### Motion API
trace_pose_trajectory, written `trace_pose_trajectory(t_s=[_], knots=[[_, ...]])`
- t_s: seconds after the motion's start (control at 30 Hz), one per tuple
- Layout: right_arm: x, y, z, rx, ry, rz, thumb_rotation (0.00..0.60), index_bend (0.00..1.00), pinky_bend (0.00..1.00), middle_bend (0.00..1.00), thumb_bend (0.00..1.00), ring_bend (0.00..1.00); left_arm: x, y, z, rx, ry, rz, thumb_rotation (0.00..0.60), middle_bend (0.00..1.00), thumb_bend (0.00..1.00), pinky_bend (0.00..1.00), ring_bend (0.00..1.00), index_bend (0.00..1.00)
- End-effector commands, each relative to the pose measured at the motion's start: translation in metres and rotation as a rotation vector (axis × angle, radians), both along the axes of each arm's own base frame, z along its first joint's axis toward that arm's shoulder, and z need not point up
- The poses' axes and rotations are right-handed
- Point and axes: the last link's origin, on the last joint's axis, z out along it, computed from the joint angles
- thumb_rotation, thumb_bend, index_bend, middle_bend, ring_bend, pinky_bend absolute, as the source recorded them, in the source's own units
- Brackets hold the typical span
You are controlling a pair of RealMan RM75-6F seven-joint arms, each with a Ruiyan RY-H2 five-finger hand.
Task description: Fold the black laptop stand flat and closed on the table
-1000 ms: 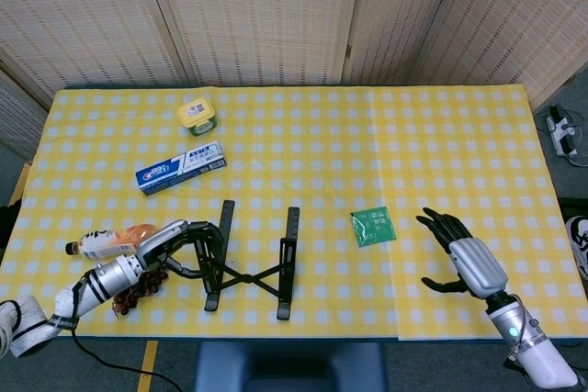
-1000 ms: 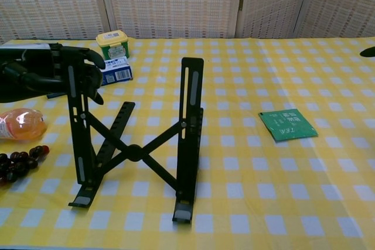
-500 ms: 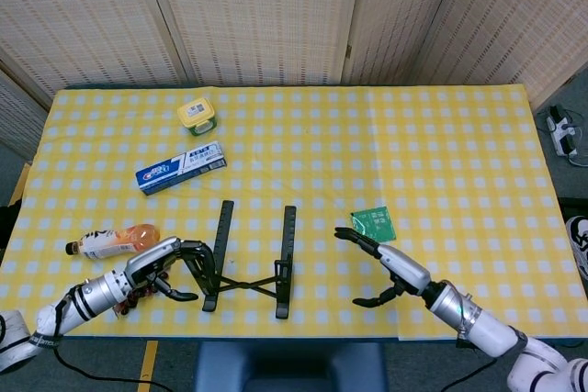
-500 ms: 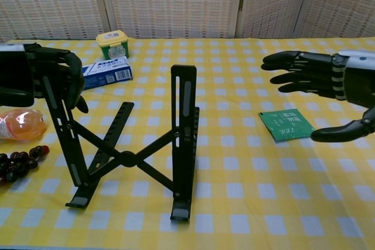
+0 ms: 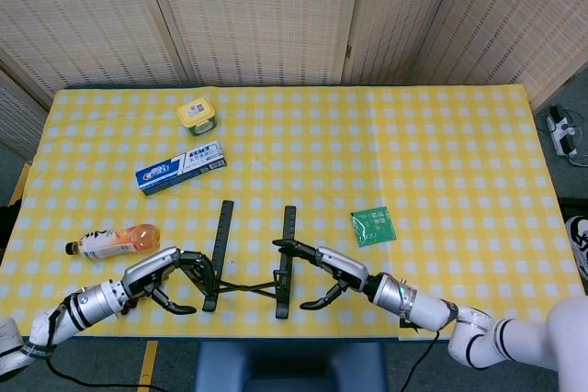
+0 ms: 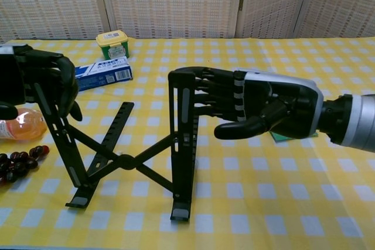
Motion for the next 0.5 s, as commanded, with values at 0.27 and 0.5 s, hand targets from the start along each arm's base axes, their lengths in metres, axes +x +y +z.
trace_pose_trajectory(t_s=[0.27,0.5], knots=[[0.009,0.005,-0.022,0.118,-0.086,-0.046,0.600,0.00,0.00,0.04,0.23,0.07,0.000,-0.001,0.001,0.006,0.008,0.000,0.600,0.50,0.21,0.34,0.47,0.45],[0.008,0.009,-0.033,0.190,-0.109,-0.081,0.600,0.01,0.00,0.04,0.23,0.07,-0.001,-0.001,0.001,0.004,0.004,0.002,0.600,0.50,0.21,0.34,0.47,0.45]])
